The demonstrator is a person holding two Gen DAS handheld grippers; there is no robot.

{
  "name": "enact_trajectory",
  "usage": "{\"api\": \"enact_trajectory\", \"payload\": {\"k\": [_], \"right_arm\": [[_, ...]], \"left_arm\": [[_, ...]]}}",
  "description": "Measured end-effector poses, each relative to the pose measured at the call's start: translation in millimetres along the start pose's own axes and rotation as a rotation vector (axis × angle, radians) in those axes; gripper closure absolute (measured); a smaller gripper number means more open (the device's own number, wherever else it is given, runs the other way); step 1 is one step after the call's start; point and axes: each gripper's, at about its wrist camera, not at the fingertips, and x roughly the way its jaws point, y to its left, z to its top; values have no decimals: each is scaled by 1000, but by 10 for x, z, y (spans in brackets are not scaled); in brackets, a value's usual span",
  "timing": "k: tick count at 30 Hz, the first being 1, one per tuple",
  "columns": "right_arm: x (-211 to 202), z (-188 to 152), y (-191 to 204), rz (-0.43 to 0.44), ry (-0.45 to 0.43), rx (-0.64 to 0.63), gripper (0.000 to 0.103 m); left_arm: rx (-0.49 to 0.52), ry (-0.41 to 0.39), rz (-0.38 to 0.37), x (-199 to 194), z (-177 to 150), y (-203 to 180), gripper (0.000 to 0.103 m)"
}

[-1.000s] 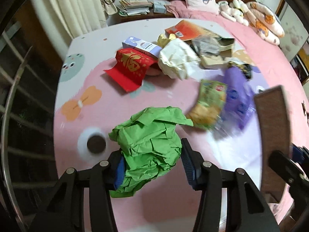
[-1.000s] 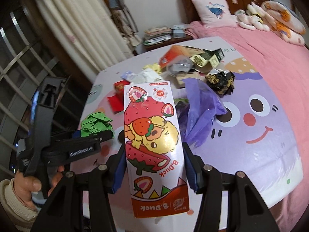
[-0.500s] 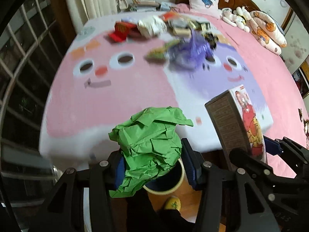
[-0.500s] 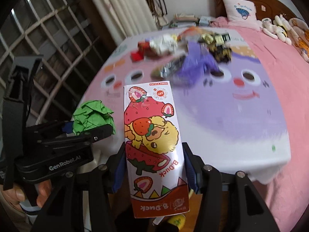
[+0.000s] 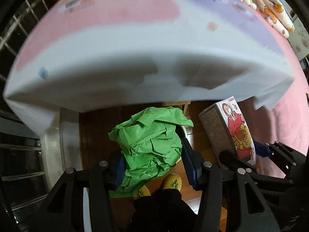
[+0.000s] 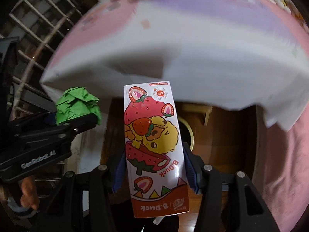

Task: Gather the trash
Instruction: 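Lower both tools over the wastebasket and open them to drop carton and paper, then raise both tools back toward the trash on the table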

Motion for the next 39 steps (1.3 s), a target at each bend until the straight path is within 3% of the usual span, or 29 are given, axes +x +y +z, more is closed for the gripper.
{"api": "enact_trajectory", "payload": {"k": [8,11,13,15,17,18,22,28,35,39], "right_arm": [[1342,-226,-312,-37,61,76,48],[1806,-316,-453,-31,77,118,47],[2000,-368,-499,-26,81,150,47],[2111,-397,-532,-24,60,166,42],[2168,-417,-540,-23,48,165,28],[2200,-427,-527,-20,40,162,27],[2162,-435,-502,-30,10,155,27],[1786,-446,-419,-50,-66,161,27],[1026,-434,-212,-43,-93,169,27],[419,-382,-33,-42,-115,162,27]], "left_arm": [[42,3,31,1179,-238,-24,49],[75,12,35,1542,-330,-38,38],[83,22,40,1697,-366,-55,16],[84,31,34,1834,-359,-28,4],[85,32,40,1910,-373,11,1],[82,30,42,1925,-386,26,1],[70,13,35,1904,-350,134,1],[67,-29,11,1485,-344,226,1],[71,-59,-22,649,-281,195,1],[90,-103,-2,11,-202,179,1]]}}
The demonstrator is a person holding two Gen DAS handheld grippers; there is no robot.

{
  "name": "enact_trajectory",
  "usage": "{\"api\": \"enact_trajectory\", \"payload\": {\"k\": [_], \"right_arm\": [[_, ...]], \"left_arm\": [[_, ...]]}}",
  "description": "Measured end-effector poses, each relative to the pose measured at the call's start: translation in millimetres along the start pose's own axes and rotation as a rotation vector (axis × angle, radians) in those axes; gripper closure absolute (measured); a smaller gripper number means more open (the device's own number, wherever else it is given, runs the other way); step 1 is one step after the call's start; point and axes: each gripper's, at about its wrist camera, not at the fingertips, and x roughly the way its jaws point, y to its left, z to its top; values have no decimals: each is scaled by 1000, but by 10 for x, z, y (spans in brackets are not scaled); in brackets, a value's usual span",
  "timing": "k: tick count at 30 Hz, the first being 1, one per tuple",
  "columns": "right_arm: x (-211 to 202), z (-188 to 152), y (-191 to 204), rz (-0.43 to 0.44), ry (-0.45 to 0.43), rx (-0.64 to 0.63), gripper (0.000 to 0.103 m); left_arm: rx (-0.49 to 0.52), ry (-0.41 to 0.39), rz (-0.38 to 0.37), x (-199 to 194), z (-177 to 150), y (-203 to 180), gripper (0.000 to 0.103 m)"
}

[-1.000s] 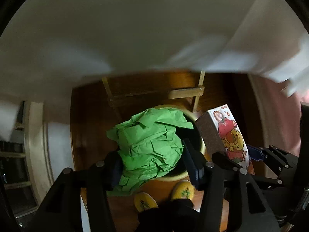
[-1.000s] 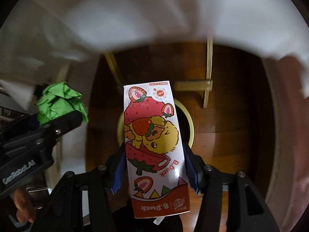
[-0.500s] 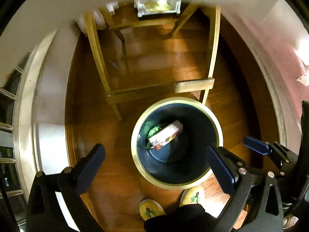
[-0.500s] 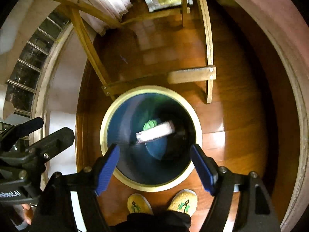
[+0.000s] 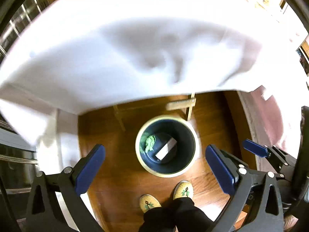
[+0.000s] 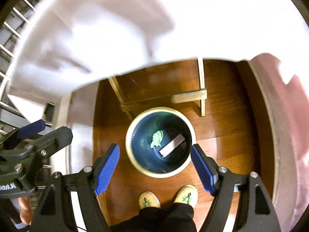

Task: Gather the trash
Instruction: 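Raise both tools back toward the trash on the table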

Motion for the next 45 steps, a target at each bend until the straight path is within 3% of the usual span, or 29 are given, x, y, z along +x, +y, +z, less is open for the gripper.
{"api": "enact_trajectory", "payload": {"k": [7,13,21,31,38,41,45], "right_arm": [[-990,249,339,-3,-66,-14,27],[-1809,507,607,-46,-165,-17,27],[-2393,871,666,1,-268,54,27],[-2370,1505,679,1,-301,46,27],[-1859,2246,470,40,-242,49,27],[-1539,2604,357,67,-187,50,27],[-1043,3052,223,103,-100,43,27]], "left_arm": [[31,-63,-11,-1027,307,-30,1],[66,-189,-39,-1879,607,-22,1],[129,-341,13,-2526,983,-33,2],[140,-354,-22,-2451,1408,-30,4],[150,-365,73,-1988,1975,-144,4],[130,-326,111,-1703,2267,-191,4],[60,-240,95,-1294,2607,-170,4]]}}
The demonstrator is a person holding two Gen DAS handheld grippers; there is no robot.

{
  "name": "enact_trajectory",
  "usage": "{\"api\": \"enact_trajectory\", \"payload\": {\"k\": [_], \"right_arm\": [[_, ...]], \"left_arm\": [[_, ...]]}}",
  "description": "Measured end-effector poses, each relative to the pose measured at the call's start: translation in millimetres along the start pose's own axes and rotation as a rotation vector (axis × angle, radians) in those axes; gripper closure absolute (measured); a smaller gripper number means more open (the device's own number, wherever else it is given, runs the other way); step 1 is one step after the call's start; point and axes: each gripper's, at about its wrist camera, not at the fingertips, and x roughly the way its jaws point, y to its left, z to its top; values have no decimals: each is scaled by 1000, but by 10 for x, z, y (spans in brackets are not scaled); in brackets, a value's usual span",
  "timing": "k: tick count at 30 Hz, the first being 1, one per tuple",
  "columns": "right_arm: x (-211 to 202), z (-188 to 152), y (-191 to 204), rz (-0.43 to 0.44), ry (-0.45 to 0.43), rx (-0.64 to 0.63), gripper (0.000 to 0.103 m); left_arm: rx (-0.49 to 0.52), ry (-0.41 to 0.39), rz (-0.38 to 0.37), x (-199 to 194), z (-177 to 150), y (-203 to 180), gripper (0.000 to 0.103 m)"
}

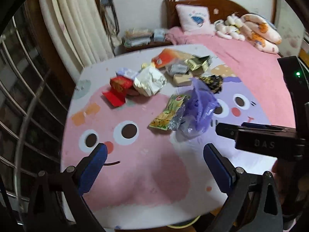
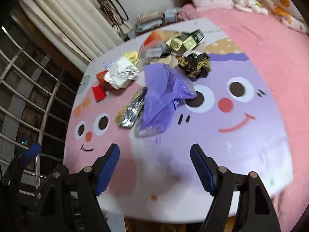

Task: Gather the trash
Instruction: 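Raise both tools back toward the trash on the table, then grasp the purple plastic bag with right tool while left tool grasps the NB cracker wrapper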

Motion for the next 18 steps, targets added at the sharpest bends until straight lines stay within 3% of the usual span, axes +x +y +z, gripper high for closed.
{"api": "enact_trajectory", "payload": {"k": [9,10,11,14,18], "right_arm": [[786,517,-215,35,150,30,27],[828,538,-224,32,160,24,32],[883,557,-242,32,175,14,47],[902,591,-277,27,181,-26,72],[852,600,-412,46,193,-50,83]], "left_arm": [[-82,100,58,570,229,-15,4],[-87,106,62,606,252,-17,4],[-96,113,63,653,278,-24,4],[-107,129,56,767,359,-45,4],[-88,150,51,902,445,-139,4]]}}
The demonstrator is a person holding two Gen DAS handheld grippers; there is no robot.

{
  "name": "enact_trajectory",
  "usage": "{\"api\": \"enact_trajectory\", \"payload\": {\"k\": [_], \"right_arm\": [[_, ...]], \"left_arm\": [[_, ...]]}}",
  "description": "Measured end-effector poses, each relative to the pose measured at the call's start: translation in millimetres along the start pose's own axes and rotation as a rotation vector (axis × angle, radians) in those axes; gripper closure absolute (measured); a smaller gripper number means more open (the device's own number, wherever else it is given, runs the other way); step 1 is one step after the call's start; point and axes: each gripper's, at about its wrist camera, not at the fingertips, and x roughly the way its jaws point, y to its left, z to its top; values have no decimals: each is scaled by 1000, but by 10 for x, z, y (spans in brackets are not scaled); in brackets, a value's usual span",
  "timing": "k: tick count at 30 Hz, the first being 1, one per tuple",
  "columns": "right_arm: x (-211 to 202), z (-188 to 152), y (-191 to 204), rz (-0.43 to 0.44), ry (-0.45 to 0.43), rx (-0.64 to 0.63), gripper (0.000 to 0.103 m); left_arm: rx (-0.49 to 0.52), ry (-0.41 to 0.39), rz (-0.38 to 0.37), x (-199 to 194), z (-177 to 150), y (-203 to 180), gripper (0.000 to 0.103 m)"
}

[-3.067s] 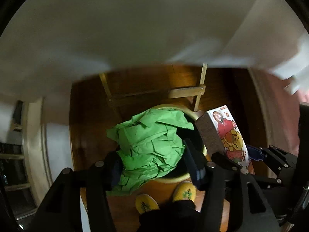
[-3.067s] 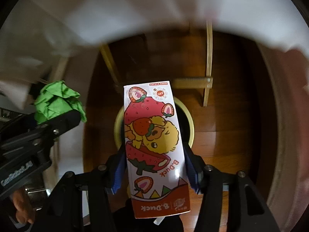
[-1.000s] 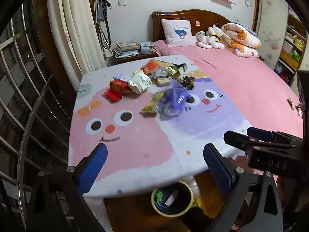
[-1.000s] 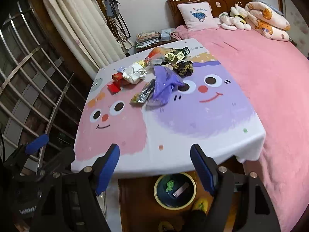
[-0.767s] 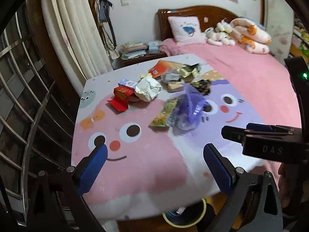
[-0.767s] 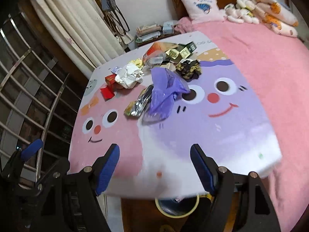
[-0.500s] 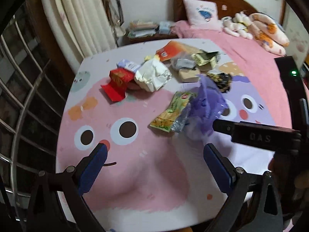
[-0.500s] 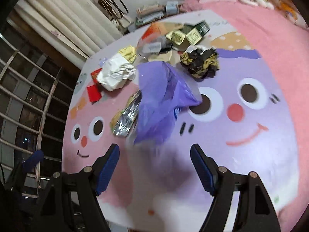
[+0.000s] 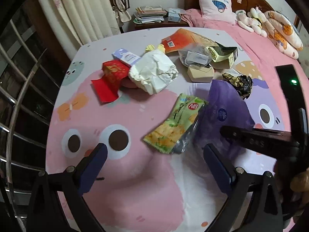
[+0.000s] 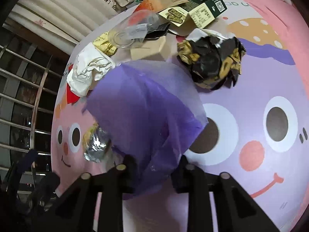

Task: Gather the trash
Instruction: 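Grasp the purple plastic bag with right tool while left tool grasps the NB cracker wrapper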

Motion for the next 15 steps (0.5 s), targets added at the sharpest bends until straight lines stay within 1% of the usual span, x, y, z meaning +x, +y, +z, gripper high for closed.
{"api": "enact_trajectory", "payload": {"k": [2,7,13,15], "right_arm": [[-50,-22,-61,0,-2,-11,86],[-201,-92,-207,0,-6,-35,89],[-273,-125,-281,1,-5,-62,90],[-279,-128,-302,7,-3,-61,90]], "left_arm": [[11,18,-5,101,52,-69,4],[28,72,-20,361,153,-202,4],[67,153,8,725,250,-372,4],[74,169,18,804,270,-394,4]]}}
